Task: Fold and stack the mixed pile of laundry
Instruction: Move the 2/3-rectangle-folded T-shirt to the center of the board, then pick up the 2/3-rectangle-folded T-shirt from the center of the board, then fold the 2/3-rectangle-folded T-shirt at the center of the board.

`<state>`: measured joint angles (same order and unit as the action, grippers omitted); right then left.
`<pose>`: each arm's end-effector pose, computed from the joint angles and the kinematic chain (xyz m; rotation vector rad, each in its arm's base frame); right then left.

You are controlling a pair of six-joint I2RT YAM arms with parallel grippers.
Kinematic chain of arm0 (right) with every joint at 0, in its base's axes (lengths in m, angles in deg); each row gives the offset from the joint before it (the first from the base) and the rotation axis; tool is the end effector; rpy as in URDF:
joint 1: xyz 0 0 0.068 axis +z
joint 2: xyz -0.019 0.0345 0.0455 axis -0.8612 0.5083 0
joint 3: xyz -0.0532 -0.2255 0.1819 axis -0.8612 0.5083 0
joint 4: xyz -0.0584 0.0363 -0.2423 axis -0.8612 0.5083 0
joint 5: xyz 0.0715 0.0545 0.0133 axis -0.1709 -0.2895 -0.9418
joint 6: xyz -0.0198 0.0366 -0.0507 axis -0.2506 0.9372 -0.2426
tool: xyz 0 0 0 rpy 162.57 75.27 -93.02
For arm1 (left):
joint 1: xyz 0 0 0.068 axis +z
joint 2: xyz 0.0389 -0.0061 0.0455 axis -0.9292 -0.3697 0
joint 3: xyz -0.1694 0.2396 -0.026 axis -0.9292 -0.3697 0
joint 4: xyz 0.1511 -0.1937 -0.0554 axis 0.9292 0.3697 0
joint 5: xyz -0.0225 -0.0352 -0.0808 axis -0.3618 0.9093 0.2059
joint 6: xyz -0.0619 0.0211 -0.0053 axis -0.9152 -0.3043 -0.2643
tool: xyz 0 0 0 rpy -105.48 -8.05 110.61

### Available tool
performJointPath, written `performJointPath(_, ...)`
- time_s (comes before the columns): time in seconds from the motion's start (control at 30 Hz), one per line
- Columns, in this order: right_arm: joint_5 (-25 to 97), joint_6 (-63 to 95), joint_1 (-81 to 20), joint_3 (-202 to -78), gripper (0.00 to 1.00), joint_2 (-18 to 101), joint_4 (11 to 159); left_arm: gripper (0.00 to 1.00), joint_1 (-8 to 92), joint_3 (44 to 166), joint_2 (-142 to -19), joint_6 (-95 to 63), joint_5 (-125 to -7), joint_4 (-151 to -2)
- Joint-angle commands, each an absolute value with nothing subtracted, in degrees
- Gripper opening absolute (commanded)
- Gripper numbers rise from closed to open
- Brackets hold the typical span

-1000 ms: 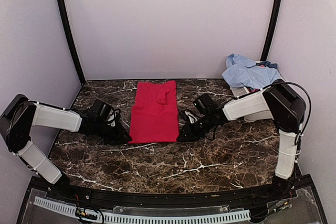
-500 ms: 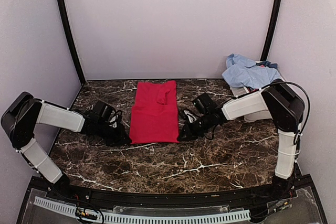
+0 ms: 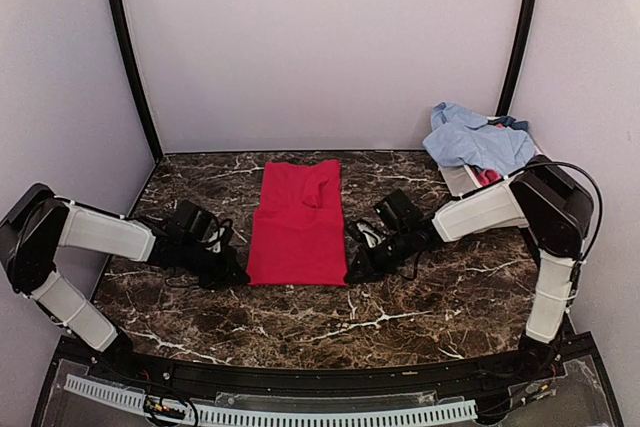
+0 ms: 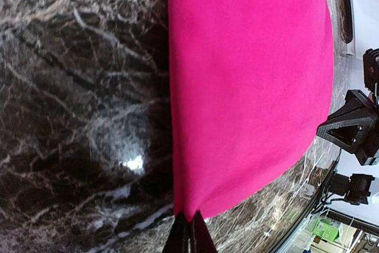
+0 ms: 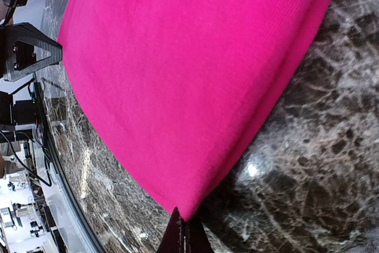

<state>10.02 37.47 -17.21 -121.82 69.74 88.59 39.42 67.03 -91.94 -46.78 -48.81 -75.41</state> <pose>0.2556 0.2707 0.1393 -0.5925 2.7060 1.1680 0.2253 -0.1498 0.1556 -0.1128 2.6662 -1.0342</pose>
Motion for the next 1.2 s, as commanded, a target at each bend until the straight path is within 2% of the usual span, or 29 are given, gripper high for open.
performJointPath(0.0,10.3,38.6,-14.2,-119.2,0.00,65.8,87.7,0.00,37.3,64.1,-86.7,-47.1,-47.8,-71.4)
performJointPath(0.23,11.7,41.8,-12.2,-112.1,0.00,56.3,88.6,0.00,34.7,60.3,-70.0,-51.1,-49.9,-63.3)
performJointPath(0.4,13.4,40.9,-12.0,-113.0,0.00,50.5,92.3,0.00,34.7,62.3,-65.6,-50.8,-51.2,-59.2)
performJointPath(0.57,16.3,37.5,-12.4,-120.4,0.00,51.2,98.0,0.00,34.7,68.2,-70.5,-49.6,-52.0,-60.2)
performJointPath(0.77,15.6,33.9,-17.5,-128.4,0.00,53.9,101.0,0.00,38.0,79.4,-76.4,-46.1,-55.6,-58.7)
performJointPath(1.17,12.2,24.4,-28.1,-156.2,0.00,72.9,108.1,0.00,47.7,103.5,-100.6,-39.9,-53.8,-61.4)
